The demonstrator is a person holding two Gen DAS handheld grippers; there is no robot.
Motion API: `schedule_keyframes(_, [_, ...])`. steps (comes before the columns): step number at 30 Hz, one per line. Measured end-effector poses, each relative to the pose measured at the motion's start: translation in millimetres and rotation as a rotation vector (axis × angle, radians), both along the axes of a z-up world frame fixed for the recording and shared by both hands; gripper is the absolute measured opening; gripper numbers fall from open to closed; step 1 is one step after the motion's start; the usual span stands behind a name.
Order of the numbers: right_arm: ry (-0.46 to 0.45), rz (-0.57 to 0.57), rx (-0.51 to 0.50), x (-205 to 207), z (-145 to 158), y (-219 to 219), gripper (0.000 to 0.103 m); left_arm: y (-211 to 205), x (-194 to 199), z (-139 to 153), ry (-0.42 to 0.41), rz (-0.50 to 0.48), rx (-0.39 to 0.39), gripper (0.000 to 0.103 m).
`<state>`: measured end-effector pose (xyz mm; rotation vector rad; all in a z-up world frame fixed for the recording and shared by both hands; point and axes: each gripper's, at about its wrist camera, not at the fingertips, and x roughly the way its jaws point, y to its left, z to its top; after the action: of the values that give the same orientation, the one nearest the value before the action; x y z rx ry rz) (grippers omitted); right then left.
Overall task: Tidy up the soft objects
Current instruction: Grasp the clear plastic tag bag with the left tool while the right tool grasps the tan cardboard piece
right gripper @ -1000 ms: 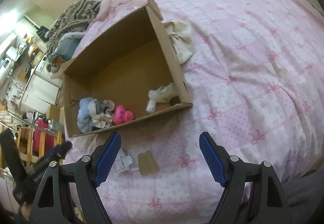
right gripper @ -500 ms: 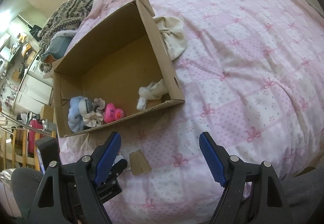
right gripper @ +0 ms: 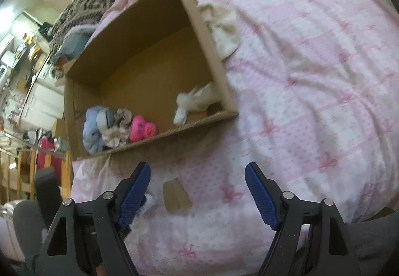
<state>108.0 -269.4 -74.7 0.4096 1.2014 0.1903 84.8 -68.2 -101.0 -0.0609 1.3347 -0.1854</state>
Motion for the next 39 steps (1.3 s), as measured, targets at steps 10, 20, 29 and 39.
schedule_keyframes(10, [0.126, 0.161, -0.001, 7.4, -32.0, 44.3, 0.054, 38.7, -9.5, 70.4, -0.093, 0.036, 0.028, 0.011])
schedule_keyframes(20, [0.122, 0.293, -0.22, 8.5, -48.0, 89.6, 0.054, 58.3, -19.4, 69.2, -0.146, 0.059, 0.082, 0.011])
schedule_keyframes(29, [0.132, 0.345, -0.246, 4.1, -62.9, 106.0, 0.03, 62.9, -11.6, 62.0, -0.145, 0.125, 0.075, 0.011])
schedule_keyframes(39, [0.08, 0.345, -0.163, -7.2, -46.7, 106.9, 0.01, 75.2, -12.8, 61.4, -0.144, 0.17, 0.069, 0.011])
